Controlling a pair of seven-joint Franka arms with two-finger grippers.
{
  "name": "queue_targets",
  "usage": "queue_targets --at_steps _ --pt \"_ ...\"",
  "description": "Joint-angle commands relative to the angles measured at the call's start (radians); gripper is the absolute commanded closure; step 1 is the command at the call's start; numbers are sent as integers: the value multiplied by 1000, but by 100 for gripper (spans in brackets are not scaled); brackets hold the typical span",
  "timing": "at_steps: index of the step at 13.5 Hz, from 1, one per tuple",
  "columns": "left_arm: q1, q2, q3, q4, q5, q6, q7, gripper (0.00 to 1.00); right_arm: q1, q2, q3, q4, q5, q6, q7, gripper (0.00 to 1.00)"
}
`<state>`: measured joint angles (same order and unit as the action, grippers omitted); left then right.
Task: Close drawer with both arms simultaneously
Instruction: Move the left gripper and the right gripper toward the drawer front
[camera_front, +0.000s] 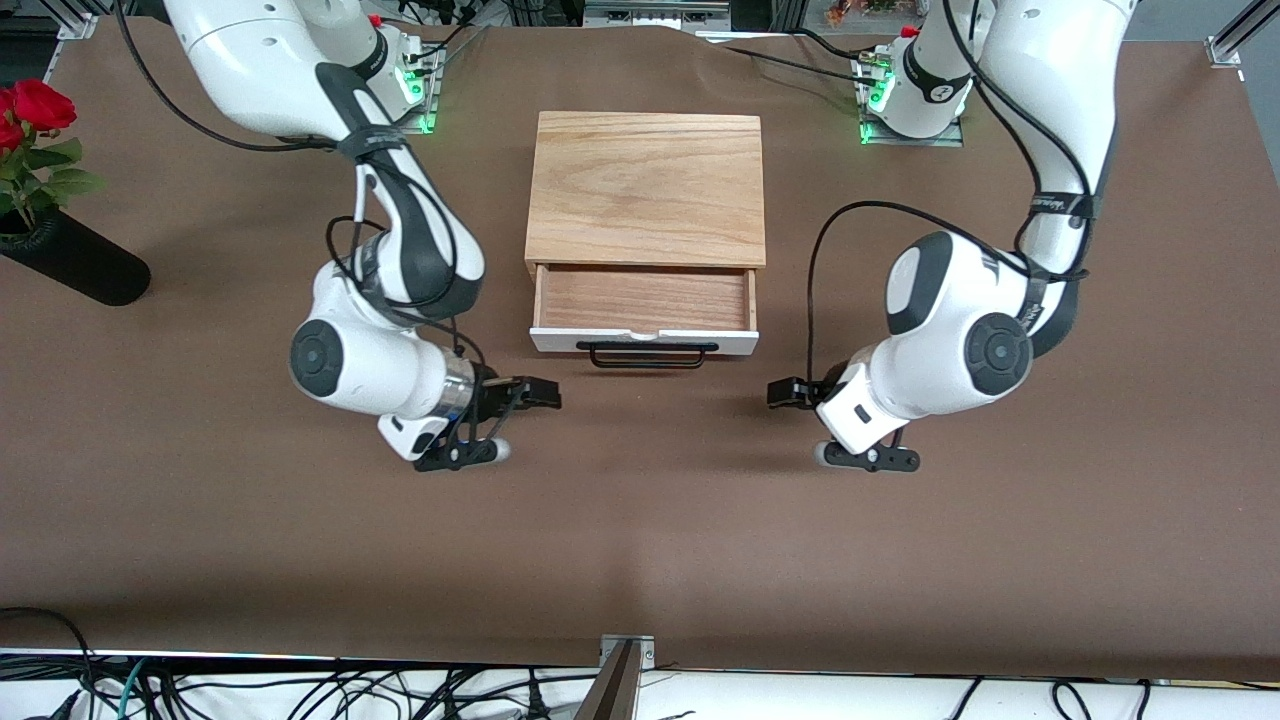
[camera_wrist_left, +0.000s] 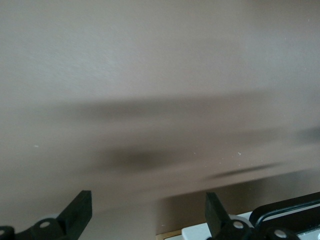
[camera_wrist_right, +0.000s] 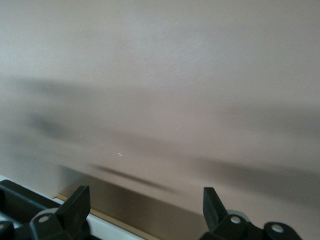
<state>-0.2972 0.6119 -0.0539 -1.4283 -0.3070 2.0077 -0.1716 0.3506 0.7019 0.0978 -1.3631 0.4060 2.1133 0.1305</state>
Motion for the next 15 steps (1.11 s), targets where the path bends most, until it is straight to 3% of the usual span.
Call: queue_targets --at_steps 1,8,11,15 --pt "-16 9 8 32 -46 -24 -8 0 1 1 2 -8 13 -4 20 0" --pt "-106 28 8 19 -78 -47 -108 0 4 -50 26 -83 14 -59 20 0" --pt "-125 48 8 17 -151 -50 -108 0 2 -64 26 -83 14 -116 21 0" --pt "-125 46 8 14 -156 -165 -105 0 2 -70 25 -86 14 -148 20 0"
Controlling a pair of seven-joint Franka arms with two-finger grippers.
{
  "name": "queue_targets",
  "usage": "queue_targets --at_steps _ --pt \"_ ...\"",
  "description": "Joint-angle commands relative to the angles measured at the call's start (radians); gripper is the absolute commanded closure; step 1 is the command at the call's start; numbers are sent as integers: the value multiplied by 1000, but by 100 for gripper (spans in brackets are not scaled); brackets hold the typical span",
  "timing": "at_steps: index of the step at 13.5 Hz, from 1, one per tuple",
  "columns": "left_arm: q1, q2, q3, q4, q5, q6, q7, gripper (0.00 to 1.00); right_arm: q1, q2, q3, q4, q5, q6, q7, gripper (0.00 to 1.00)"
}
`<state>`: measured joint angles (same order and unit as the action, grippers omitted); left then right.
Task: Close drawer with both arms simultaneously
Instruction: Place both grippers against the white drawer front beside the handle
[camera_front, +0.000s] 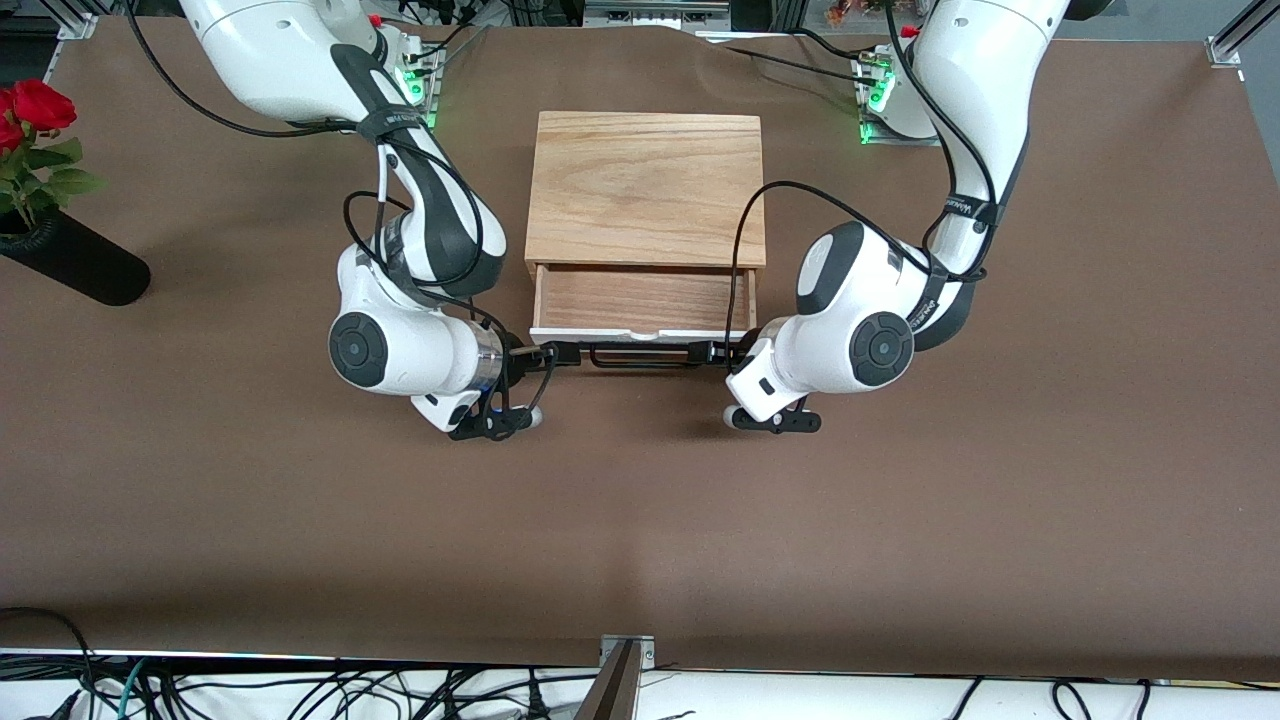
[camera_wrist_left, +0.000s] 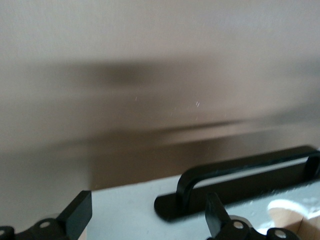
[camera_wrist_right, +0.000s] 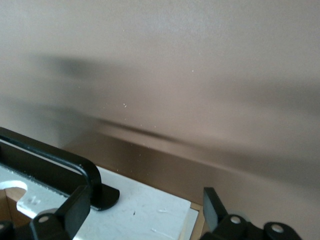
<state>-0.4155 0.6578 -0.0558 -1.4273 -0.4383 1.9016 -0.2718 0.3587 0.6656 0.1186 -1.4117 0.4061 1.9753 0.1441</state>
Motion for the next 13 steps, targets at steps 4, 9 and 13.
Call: queue_targets --at_steps 4,9,13 --pt "-6 0 10 13 -26 -93 -6 0 -4 -32 7 -44 14 -4 8 0" --pt "-11 2 10 13 -25 -108 -7 0 23 -31 9 -59 14 0 69 0" --pt "-31 13 10 11 -25 -110 -9 0 23 -32 21 -88 16 0 90 0"
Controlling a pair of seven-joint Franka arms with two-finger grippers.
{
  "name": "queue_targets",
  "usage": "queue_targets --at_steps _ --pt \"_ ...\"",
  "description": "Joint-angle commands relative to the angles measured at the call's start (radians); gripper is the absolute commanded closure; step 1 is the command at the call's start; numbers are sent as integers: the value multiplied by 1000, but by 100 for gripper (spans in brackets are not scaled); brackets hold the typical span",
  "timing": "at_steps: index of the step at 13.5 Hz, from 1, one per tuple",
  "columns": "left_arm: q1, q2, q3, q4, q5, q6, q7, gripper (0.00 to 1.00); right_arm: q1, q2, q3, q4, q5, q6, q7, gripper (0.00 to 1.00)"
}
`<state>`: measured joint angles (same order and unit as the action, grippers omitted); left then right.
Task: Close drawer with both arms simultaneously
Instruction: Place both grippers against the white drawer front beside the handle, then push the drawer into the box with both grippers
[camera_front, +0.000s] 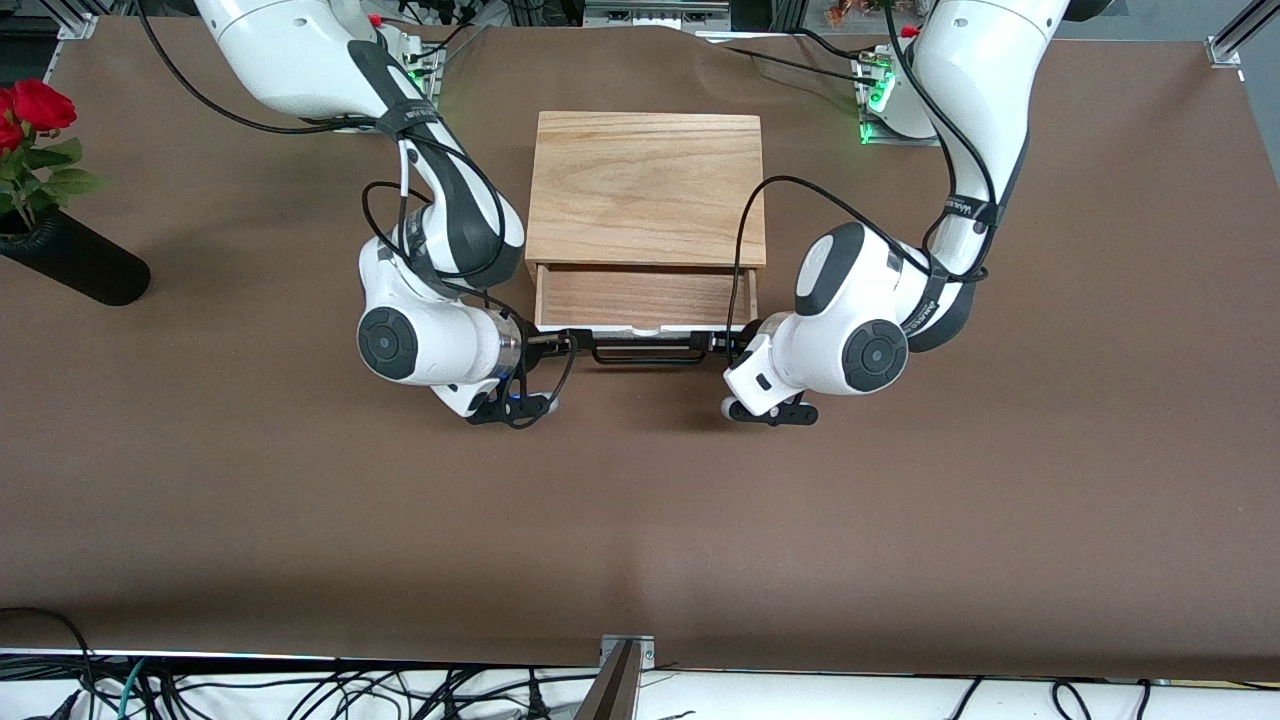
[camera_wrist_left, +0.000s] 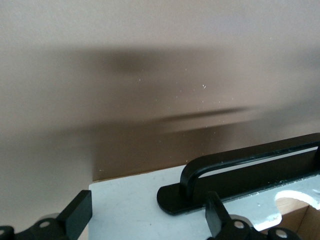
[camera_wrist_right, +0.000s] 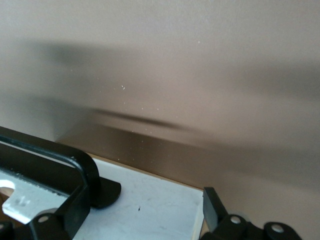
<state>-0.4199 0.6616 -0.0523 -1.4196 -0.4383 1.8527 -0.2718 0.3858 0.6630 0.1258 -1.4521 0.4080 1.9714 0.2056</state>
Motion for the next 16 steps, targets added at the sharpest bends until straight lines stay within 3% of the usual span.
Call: queue_targets --at_steps 1,5,13,16 --pt "-36 12 6 4 -25 -76 -9 0 -4 -29 21 -53 14 6 50 0" --pt "-62 24 6 4 -25 -144 -9 0 -4 -43 52 -82 14 -3 106 0" --pt "-105 33 6 -12 -23 -245 -7 0 -4 -206 57 -344 29 -6 109 0" --pt "-112 41 6 -12 -23 -305 -7 0 -4 -240 57 -393 29 -6 107 0"
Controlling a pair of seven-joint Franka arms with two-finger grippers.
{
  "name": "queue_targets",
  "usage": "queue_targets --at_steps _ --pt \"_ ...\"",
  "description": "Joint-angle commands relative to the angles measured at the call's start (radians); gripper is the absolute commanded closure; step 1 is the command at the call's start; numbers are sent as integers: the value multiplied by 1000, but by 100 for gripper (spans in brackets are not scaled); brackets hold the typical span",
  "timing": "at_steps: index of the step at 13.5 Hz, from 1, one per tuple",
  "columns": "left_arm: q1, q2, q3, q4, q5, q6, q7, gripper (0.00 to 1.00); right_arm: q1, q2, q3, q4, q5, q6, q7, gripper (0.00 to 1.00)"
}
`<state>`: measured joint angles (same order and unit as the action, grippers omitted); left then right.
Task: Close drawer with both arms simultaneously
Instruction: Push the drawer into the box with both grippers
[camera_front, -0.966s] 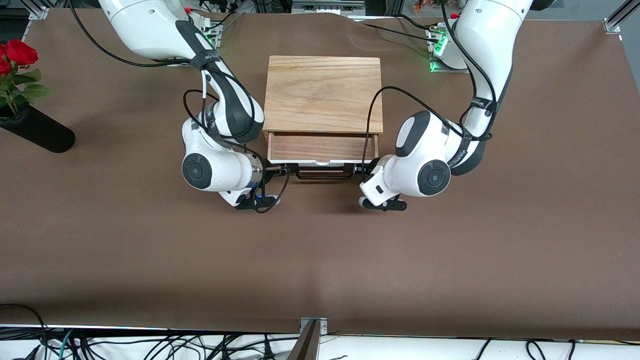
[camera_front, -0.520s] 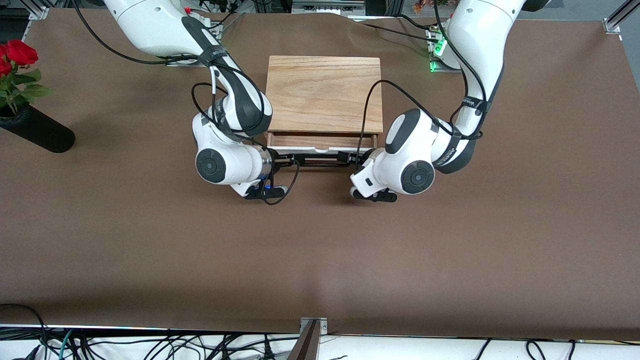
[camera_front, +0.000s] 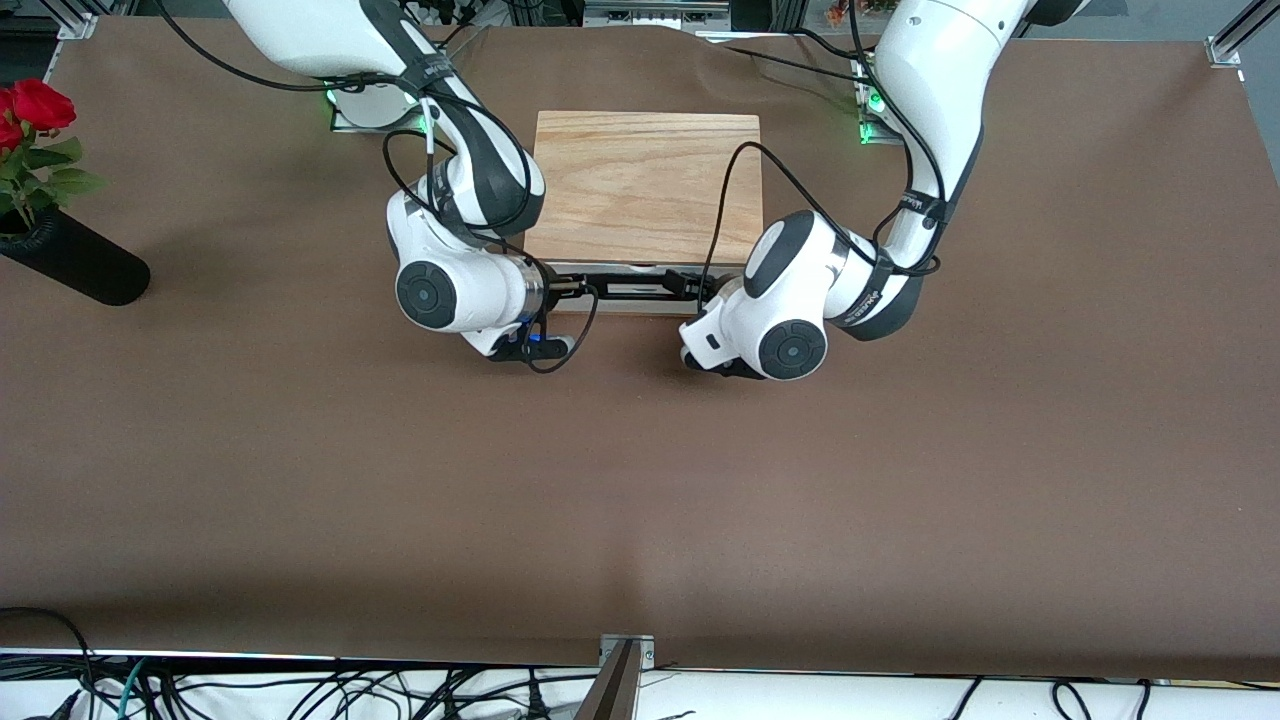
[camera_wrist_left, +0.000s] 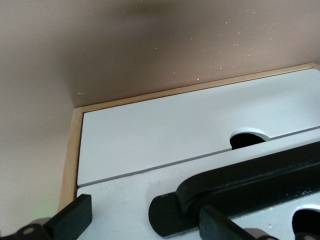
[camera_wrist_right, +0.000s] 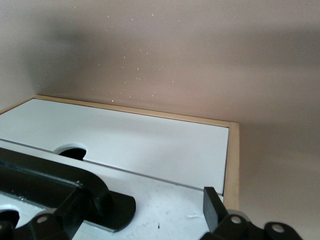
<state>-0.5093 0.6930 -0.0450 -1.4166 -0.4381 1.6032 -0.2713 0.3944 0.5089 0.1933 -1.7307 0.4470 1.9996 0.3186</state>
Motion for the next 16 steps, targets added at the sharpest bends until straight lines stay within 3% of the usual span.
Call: queue_targets --at_steps 1,4,8,10,14,16 --pt "-34 13 -1 -15 -24 -87 -9 0 -12 -93 -11 -124 -11 -35 -6 0" --pt "-35 25 -1 -13 -21 -184 -6 0 -12 -96 -11 -116 -11 -33 -9 0" --pt "-34 33 1 27 -22 -161 3 0 -45 -69 -40 -35 -39 -21 -27 0" --pt "-29 31 2 71 -21 -155 0 0 -60 -49 -80 8 -140 10 -30 0" --pt "-15 26 14 172 -17 -154 -2 0 -124 -50 -110 95 -229 22 -46 0" --pt "12 25 22 228 -16 -129 1 0 -135 -66 -162 106 -292 22 -81 0"
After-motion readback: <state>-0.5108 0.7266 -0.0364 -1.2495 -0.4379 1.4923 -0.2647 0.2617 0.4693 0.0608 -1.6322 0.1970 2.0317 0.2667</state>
